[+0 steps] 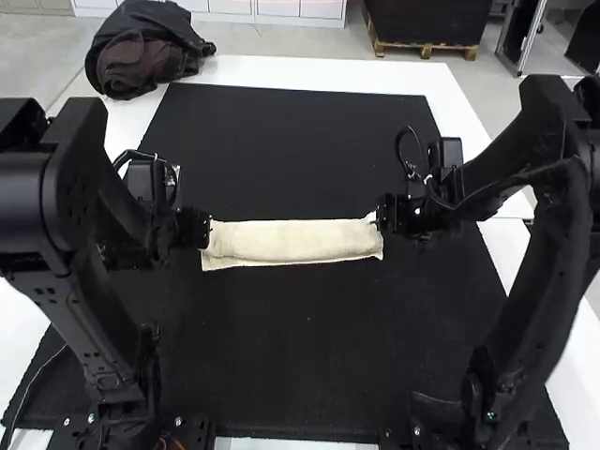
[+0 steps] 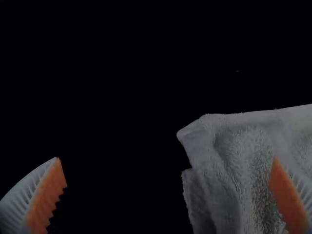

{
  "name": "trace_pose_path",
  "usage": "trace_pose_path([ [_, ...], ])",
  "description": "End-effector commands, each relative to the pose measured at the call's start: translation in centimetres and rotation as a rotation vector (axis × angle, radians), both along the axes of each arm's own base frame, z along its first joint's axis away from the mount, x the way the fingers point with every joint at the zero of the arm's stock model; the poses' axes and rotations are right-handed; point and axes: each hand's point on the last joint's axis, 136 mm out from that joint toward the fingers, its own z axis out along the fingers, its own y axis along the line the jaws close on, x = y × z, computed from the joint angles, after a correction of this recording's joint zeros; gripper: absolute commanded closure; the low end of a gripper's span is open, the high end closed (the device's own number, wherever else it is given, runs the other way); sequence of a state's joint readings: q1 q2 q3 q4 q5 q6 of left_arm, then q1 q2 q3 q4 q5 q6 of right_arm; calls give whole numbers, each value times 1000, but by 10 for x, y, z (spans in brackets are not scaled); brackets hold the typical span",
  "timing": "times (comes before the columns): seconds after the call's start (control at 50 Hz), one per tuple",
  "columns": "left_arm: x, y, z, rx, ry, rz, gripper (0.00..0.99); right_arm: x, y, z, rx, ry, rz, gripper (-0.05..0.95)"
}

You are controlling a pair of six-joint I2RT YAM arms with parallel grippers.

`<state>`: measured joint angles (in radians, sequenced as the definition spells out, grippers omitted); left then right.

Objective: Fold the towel.

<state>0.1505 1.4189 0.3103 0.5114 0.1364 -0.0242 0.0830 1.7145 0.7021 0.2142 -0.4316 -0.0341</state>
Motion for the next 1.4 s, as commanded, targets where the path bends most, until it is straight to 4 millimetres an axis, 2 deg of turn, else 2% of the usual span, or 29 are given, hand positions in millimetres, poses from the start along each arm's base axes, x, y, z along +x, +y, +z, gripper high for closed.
trace_pose_path([
  [0.0, 13, 2, 21, -9, -55, 0, 28, 2, 1, -6, 18, 22, 5, -3],
  [0.22, 17, 2, 31, -8, -76, 0, 28, -1, 8, -14, 15, 41, 24, -3],
  [0.48, 16, 2, 31, -9, -71, 0, 28, -10, 19, -21, 8, 63, 53, -3],
  [0.92, 14, 2, 33, -9, -73, 0, 28, -16, 20, -32, -4, 88, 55, -2],
  [1.06, 13, 2, 33, -9, -71, 0, 28, -20, 22, -40, -7, 108, 61, 51],
  [1.14, 13, 2, 33, -9, -71, 0, 30, -23, 24, -42, -10, 116, 69, 120],
  [1.2, 13, 2, 33, -9, -71, 0, 30, -25, 26, -43, -5, 120, 71, 231],
  [1.28, 13, 2, 32, -10, -70, 1, 30, -28, 31, -48, 6, 138, 77, 433],
  [1.36, 13, 2, 32, -16, -68, 4, 30, -32, 33, -54, 6, 150, 101, 800],
  [1.38, 13, 2, 33, -16, -70, 4, 30, -34, 35, -55, 17, 156, 114, 928],
])
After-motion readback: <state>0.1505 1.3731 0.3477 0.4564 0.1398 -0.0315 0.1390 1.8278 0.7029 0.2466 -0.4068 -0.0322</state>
